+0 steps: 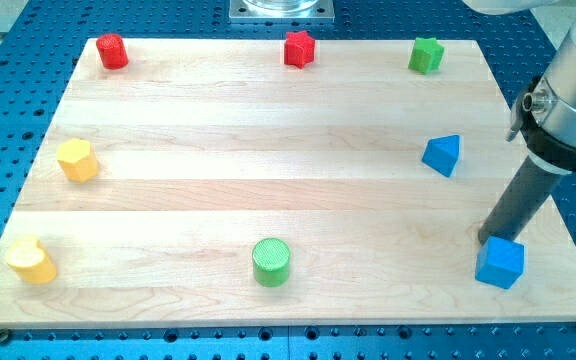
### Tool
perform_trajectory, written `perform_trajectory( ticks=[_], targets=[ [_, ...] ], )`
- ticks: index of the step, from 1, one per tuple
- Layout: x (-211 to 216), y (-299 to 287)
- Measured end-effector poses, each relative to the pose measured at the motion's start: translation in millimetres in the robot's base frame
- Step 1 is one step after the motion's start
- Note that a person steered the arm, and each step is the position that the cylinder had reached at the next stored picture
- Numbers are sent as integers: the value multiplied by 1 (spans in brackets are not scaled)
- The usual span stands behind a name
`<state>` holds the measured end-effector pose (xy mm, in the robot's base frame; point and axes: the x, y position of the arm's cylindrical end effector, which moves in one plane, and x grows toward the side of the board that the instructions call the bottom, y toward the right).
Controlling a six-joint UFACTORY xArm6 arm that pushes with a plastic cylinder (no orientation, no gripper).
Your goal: Push the cube into the triangle
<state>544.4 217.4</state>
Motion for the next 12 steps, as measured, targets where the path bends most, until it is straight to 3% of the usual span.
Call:
perform_trajectory(
  ticks=[1,2,3,4,5,6,8,10,11,12],
  targets=[
    [-21,27],
    [-34,107],
    [-4,127],
    [54,106],
    [61,84],
    [52,53],
    [52,53],
    [-30,106],
    [-22,93],
    [-16,33]
  ],
)
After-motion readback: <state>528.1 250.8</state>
